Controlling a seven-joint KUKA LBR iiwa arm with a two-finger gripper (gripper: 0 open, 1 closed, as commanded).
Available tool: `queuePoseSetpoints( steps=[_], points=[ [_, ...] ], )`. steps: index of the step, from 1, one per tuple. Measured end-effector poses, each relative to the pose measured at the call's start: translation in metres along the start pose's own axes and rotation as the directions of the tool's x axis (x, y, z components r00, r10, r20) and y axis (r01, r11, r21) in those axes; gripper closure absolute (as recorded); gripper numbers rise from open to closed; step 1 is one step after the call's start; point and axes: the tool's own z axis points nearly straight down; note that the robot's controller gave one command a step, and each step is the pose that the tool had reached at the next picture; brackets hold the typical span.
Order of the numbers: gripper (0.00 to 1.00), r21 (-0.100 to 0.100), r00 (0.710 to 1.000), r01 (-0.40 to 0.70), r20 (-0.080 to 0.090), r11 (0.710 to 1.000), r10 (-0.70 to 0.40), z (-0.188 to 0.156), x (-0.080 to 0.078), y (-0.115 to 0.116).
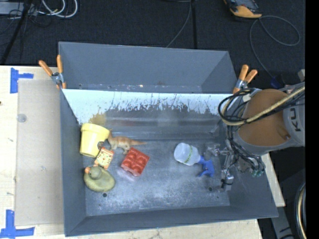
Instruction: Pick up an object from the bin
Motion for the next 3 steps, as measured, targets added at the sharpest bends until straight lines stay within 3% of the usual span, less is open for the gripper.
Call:
queuePoseSetpoints(
  steps=[1,2,3],
  points=[
    [0.00,-0.003,0.989,-0.149,0.003,0.989,0.149,0.008,-0.012,0.014],
    [0.00,-0.002,0.974,-0.227,0.003,0.974,0.227,0.013,-0.033,0.014],
    [1.00,-0.003,0.991,-0.130,0.003,0.991,0.130,0.021,-0.032,0.026]
  ],
)
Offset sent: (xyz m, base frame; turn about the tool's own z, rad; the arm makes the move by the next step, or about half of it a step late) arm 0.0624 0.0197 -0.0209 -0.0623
